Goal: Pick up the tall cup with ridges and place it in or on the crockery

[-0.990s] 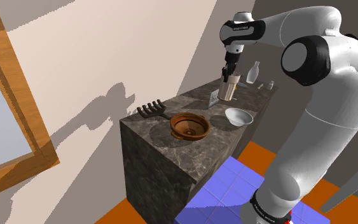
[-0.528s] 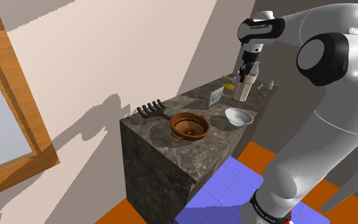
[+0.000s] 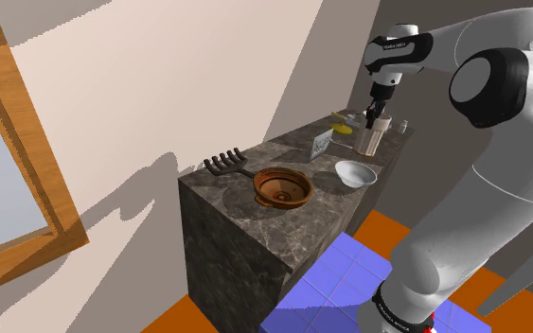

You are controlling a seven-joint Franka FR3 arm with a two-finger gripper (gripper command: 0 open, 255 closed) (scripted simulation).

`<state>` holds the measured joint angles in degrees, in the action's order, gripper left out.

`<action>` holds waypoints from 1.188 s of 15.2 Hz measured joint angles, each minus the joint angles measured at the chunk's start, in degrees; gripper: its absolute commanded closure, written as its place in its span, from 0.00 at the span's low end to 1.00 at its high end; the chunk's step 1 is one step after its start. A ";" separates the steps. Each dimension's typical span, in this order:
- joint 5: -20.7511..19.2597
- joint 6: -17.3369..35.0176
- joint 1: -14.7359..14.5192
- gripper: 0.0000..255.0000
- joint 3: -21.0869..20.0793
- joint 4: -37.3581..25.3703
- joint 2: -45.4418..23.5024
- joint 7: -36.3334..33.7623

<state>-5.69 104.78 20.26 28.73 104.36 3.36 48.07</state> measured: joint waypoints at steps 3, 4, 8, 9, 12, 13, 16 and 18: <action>0.00 2.29 0.08 1.00 0.11 2.17 -0.14 -0.02; -0.02 3.10 0.11 1.00 0.14 2.97 -0.14 -0.04; -0.03 5.97 0.09 1.00 0.13 5.72 -0.29 -0.34; 0.10 6.79 0.14 1.00 0.20 6.25 -0.61 -0.25; 0.19 9.05 0.18 1.00 0.28 8.21 -0.95 -0.31; 0.24 9.80 0.19 1.00 0.29 8.84 -1.10 -0.33; 0.38 12.02 0.28 1.00 0.41 10.65 -1.53 -0.25; 0.54 13.66 0.32 1.00 0.48 11.93 -1.95 -0.21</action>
<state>-5.15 118.44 20.58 29.21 116.29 1.41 47.87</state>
